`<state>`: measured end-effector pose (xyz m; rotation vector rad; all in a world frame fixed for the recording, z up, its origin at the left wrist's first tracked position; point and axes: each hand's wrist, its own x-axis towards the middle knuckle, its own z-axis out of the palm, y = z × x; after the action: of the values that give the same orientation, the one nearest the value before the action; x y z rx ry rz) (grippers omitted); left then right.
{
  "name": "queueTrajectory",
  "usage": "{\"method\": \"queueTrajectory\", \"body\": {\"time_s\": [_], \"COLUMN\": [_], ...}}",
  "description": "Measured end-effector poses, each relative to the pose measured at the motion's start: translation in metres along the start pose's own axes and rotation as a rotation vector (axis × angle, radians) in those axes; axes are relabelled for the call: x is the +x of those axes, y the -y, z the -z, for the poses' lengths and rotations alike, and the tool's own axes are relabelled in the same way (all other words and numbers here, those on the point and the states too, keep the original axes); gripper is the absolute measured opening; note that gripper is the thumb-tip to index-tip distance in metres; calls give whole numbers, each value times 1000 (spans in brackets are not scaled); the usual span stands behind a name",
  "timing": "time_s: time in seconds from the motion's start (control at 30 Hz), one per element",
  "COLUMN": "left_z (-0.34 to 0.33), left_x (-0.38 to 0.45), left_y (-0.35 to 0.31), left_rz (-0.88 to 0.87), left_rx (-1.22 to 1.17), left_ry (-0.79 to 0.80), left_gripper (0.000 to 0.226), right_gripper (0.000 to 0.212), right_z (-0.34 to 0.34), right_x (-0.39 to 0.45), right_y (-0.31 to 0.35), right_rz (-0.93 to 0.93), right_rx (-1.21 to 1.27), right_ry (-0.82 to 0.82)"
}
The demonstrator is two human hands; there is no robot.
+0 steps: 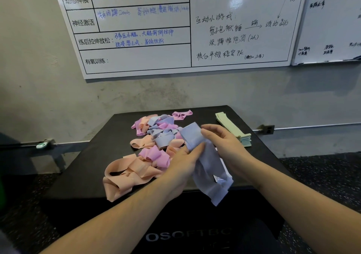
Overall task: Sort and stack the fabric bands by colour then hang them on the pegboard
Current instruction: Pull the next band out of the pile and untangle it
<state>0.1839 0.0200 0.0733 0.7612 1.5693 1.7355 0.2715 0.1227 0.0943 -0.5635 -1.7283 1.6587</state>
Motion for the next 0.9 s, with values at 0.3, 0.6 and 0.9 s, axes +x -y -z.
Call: {"method": "queueTrajectory", "body": {"time_s": [0.3, 0.6, 0.9], "left_z": [17, 22, 8], "left_x": [8, 16, 2], "left_y": [0, 10, -17], "left_rz": [-17, 15, 147], "left_rx": [-129, 20, -301], "left_ry": [-125, -137, -78], "left_gripper": [38, 40, 38], "right_gripper": [23, 14, 34], "right_z": [18, 16, 10], "right_x": [-30, -29, -37], "right_y": [-27, -28, -34], "right_rz": [-125, -113, -189], "right_rx": [-210, -137, -190], "right_ry": [250, 218, 179]}}
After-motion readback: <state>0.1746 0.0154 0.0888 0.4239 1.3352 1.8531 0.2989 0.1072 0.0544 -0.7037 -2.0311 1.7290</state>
